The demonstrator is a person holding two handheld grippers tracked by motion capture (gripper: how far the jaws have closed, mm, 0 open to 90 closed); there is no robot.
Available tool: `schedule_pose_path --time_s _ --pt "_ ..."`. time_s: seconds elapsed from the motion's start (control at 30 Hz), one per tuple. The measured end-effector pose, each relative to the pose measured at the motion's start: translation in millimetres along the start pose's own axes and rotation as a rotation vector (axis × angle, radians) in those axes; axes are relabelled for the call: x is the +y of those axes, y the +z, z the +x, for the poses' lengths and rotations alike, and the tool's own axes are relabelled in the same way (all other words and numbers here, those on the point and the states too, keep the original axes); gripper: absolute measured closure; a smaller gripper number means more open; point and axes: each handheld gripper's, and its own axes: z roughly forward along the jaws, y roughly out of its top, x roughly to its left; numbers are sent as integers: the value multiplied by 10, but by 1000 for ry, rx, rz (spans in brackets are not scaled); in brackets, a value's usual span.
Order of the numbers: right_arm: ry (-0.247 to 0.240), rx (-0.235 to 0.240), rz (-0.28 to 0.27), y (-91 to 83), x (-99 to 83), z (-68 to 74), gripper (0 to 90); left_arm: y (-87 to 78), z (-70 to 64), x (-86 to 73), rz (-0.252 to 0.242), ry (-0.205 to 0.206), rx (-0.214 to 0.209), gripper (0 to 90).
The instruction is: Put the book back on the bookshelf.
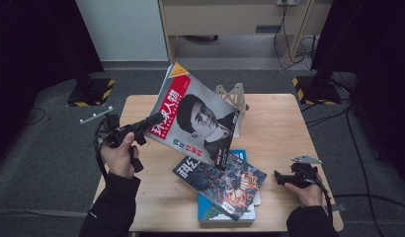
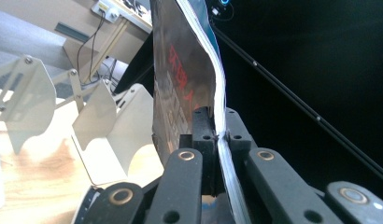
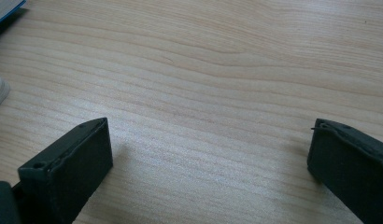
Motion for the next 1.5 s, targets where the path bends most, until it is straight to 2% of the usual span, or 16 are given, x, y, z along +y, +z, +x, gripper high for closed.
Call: schedule_pose_path --time_s 0.23,0.47,0.93,1.17,1.5 --pt "1 2 0 1 1 2 3 -148 5 160 -53 5 4 859" --pt "1 3 0 2 2 3 3 -325 -15 261 -80 28 25 859" --pt "1 0 -3 6 3 6 3 -621 85 404 -128 53 109 859" --pt "-1 1 -2 5 3 5 3 -702 120 507 -161 59 141 860" --pt "0 2 -2 5 4 6 4 -761 241 601 -180 64 224 860"
